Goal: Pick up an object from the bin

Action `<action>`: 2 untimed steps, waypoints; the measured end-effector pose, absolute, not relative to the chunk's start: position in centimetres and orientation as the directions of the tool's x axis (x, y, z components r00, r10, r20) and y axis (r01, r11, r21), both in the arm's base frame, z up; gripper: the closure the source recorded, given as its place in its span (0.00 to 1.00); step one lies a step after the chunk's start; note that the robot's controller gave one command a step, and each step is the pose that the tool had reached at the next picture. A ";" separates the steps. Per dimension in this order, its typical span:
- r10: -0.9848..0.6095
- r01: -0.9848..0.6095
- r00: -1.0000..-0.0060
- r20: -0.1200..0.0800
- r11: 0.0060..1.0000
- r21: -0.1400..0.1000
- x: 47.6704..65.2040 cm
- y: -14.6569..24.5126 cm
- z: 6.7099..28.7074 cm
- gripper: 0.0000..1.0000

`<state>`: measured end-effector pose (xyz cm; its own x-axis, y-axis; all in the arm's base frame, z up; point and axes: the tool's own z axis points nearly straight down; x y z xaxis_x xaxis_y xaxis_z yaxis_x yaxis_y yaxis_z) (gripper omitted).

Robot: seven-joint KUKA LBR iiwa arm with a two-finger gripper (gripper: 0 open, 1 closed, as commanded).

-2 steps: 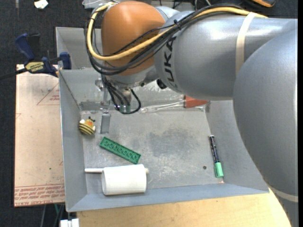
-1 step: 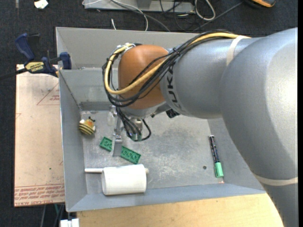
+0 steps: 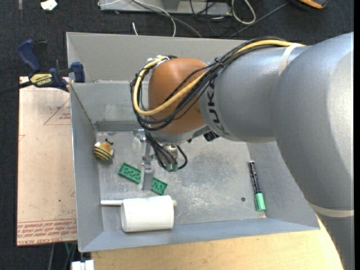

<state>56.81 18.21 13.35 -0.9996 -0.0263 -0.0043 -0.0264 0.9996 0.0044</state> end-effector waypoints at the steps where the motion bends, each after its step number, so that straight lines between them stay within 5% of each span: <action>1: -0.038 -0.038 -0.999 0.000 0.999 0.003 56.5 16.7 12.2 0.00; 2: 0.151 0.150 -0.988 -0.024 0.989 0.014 55.9 15.5 7.6 0.00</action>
Offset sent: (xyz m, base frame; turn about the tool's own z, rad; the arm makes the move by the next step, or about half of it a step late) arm -0.0159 -0.0291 -0.0635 0.1757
